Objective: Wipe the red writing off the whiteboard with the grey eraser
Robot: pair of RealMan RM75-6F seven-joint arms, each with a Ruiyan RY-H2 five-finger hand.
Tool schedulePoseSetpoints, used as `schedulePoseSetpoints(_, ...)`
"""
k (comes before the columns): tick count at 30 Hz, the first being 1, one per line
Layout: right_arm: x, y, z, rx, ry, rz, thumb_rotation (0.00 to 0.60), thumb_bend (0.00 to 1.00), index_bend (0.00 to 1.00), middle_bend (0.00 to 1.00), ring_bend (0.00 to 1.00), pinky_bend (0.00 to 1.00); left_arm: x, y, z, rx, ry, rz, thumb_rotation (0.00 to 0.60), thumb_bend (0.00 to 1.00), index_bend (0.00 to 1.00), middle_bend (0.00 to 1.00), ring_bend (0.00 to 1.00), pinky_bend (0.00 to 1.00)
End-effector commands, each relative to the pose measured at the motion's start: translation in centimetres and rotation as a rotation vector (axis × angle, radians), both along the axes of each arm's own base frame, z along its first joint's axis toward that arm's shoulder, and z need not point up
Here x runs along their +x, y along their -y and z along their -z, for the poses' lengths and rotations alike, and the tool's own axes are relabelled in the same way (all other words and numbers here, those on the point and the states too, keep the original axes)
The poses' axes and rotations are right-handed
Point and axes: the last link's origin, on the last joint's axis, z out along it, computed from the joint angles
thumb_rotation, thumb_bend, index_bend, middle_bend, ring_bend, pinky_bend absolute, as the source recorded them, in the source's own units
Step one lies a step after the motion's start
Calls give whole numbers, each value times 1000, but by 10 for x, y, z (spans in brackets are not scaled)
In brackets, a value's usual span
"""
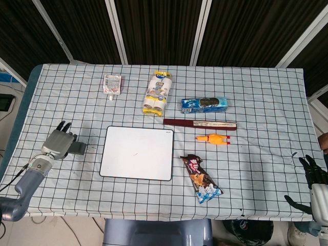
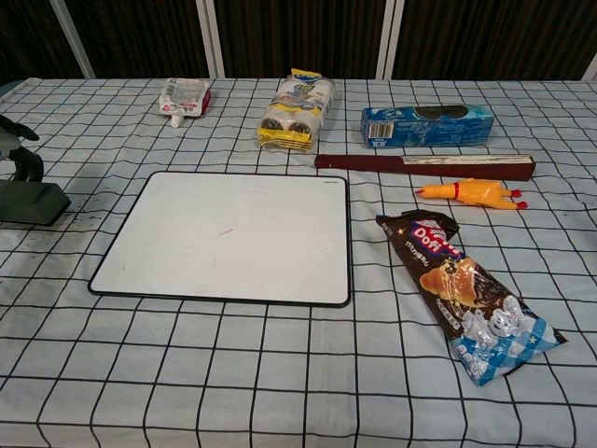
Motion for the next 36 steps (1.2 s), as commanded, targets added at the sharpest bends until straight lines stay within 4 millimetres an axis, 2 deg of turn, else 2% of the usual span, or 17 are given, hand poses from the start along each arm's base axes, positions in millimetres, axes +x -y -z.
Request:
schedulePoseSetpoints(1,0,0,0,-1,1,0,600,132,6,38,142,187,-1,0,4,-3,2,-3,600,275,323,343,0,5)
schedulePoseSetpoints(6,0,0,0,1,1,2,600,132,6,38,142,187,-2,2,4,-4,-12,-12,600,211,176,202,0,5)
schedulePoseSetpoints(10,0,0,-1,0,2,1,600,131,6,38,142,187,-2,5,1,-5,-31,-21,600,187,122,136,0,5)
schedulePoseSetpoints(16,0,0,-1,-1,1,1,600,132,6,38,142,187,7,15,-10,5,-25,-20,600,165,64,95,0,6)
schedulePoseSetpoints(20,0,0,-1,-4,1,2,600,132,6,38,142,187,18,26,-27,53,18,1,600,165,19,76,0,5)
schedulePoseSetpoints(28,0,0,-1,-3,1,-1,600,132,6,38,142,187,39,78,-81,234,128,84,600,165,0,30,0,5)
schedulePoseSetpoints(36,0,0,-2,-8,3,-2,600,132,6,38,142,187,24,122,-109,316,280,49,600,166,0,0,0,5)
